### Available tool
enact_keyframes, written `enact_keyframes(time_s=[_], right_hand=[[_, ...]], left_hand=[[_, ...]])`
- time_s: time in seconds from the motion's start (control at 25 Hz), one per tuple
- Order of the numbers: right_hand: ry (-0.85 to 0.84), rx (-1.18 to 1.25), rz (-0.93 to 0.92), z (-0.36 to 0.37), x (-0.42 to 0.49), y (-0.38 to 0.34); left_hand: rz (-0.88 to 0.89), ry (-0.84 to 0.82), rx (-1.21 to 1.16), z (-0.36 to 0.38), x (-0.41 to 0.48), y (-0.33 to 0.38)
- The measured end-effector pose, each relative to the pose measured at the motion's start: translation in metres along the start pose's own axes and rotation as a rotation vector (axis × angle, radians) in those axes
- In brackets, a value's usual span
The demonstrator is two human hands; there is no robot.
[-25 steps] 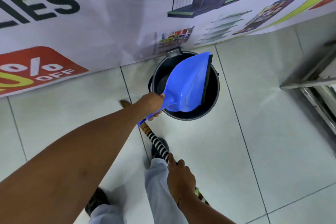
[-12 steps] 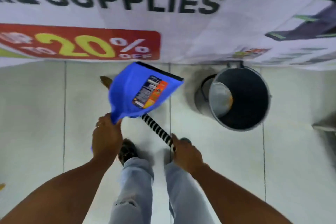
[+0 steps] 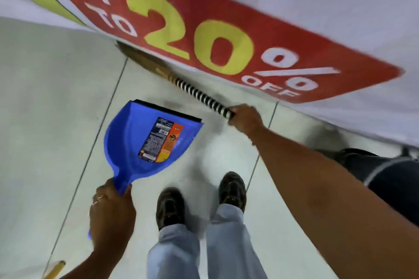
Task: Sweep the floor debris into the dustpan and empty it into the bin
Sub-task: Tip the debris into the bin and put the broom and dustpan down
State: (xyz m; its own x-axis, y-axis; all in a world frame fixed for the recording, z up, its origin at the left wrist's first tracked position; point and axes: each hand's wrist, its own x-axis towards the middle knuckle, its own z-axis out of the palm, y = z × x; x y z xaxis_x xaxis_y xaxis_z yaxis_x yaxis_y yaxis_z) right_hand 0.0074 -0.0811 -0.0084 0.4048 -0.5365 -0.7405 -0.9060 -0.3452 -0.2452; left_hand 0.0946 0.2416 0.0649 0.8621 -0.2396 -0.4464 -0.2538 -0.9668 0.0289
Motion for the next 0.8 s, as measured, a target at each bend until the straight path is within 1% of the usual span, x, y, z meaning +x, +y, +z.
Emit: enact_keyframes(time_s=[0.04,0.16,0.24,0.28,0.36,0.4,0.44,0.52,0.56,0.6,0.68,0.8], right_hand=[[0.035,-0.018,-0.003,0.003,0.030,0.003],[0.105,-0.084,0.001,0.021,0.092,0.020],[0.135,-0.052,0.004,0.028,0.100,0.028],[0.117,-0.015,0.006,0.033,0.093,0.031],[0.024,0.093,0.041,0.047,0.050,0.044],[0.001,0.135,0.087,0.059,0.020,0.051],[0.010,0.202,0.170,0.071,-0.016,0.060],[0.099,0.418,0.417,0.086,-0.089,0.076],[0.130,0.493,0.523,0.093,-0.117,0.082],[0.132,0.529,0.579,0.097,-0.137,0.087],[0.130,0.588,0.644,0.101,-0.162,0.097],[0.163,0.619,0.662,0.101,-0.176,0.105]], left_hand=[[0.003,-0.016,-0.007,0.018,0.007,0.006],[0.131,-0.048,0.065,0.065,0.024,0.026],[0.177,-0.068,0.084,0.078,0.028,0.040],[0.185,-0.069,0.074,0.080,0.027,0.047],[0.214,-0.078,0.062,0.075,0.015,0.061],[0.238,-0.087,0.066,0.071,0.007,0.066],[0.252,-0.105,0.055,0.064,-0.002,0.073],[0.232,-0.184,-0.013,0.051,-0.022,0.091],[0.189,-0.230,-0.055,0.048,-0.029,0.101],[0.136,-0.280,-0.103,0.047,-0.032,0.114],[0.063,-0.346,-0.159,0.049,-0.037,0.142],[0.076,-0.473,-0.160,0.062,-0.052,0.179]])
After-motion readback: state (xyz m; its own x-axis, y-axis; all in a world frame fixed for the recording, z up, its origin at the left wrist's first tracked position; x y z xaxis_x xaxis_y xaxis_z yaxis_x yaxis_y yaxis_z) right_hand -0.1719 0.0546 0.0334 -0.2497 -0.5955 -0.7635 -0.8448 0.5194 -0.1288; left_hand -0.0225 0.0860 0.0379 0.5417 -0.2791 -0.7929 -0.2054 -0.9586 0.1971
